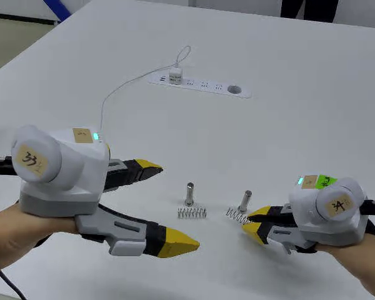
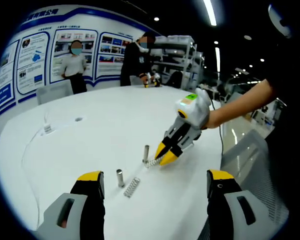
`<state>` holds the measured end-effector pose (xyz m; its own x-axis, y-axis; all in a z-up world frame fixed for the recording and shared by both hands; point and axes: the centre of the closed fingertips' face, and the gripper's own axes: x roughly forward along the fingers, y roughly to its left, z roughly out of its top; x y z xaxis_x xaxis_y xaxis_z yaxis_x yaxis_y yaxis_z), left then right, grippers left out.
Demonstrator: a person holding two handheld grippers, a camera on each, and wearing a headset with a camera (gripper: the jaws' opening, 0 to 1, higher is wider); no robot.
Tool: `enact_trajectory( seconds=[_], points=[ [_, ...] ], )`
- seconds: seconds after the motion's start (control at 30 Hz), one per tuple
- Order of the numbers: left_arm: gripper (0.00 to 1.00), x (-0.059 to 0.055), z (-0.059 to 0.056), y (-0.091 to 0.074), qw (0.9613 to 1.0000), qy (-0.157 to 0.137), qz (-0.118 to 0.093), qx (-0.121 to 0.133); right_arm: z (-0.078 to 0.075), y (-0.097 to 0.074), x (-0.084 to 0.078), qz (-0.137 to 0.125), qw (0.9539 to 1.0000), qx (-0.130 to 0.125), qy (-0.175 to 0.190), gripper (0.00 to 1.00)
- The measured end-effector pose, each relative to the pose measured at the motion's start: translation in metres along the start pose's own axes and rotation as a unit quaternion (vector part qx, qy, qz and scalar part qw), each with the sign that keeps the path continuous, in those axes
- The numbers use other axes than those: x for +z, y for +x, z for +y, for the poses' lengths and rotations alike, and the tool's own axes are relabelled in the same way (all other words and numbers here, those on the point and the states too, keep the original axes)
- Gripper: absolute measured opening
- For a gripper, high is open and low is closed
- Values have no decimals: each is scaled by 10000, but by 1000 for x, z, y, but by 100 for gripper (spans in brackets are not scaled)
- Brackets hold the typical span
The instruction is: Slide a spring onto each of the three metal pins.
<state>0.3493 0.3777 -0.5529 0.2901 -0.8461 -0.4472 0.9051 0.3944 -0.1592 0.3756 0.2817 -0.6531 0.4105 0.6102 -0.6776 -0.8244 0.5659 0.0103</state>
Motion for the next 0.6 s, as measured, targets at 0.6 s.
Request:
enact_trajectory(
  seconds=[0.6],
  points=[
    [71, 15, -23, 21, 9987, 254, -110, -424, 26, -58, 50, -278, 9973, 430, -535, 10]
  ],
)
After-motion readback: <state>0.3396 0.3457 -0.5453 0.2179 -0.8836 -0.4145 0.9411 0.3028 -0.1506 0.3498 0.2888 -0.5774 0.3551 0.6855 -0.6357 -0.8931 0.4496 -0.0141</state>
